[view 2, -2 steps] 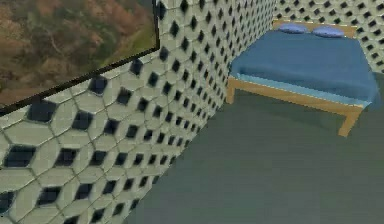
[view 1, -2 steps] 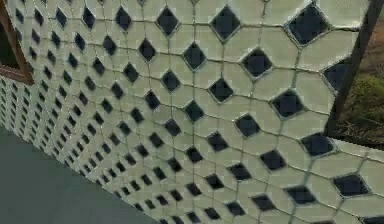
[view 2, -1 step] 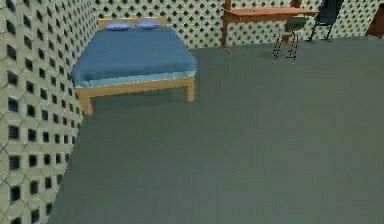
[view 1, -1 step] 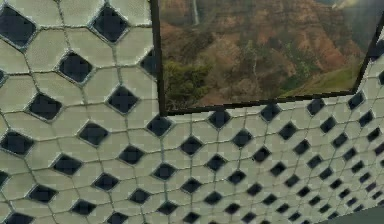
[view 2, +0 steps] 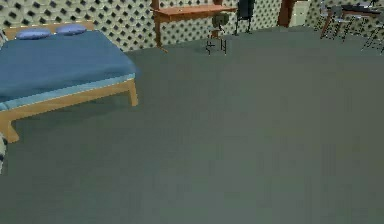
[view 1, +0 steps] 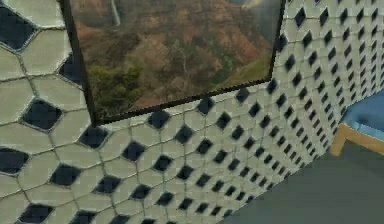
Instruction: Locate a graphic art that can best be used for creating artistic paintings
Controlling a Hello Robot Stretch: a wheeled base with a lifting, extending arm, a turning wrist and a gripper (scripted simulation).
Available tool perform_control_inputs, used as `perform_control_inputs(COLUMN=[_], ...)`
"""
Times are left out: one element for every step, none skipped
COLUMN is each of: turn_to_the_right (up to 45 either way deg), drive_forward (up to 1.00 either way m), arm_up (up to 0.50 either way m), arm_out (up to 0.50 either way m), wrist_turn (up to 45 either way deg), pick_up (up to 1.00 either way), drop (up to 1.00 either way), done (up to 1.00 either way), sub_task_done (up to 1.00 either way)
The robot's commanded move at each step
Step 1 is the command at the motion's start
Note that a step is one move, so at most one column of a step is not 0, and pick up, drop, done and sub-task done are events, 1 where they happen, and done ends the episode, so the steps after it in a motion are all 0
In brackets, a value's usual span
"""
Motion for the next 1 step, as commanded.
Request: perform_control_inputs(turn_to_the_right=[0.0], drive_forward=[0.0], arm_up=[0.0], arm_out=[0.0], wrist_turn=[0.0], pick_up=[0.0], drop=[0.0], done=[1.0], sub_task_done=[0.0])
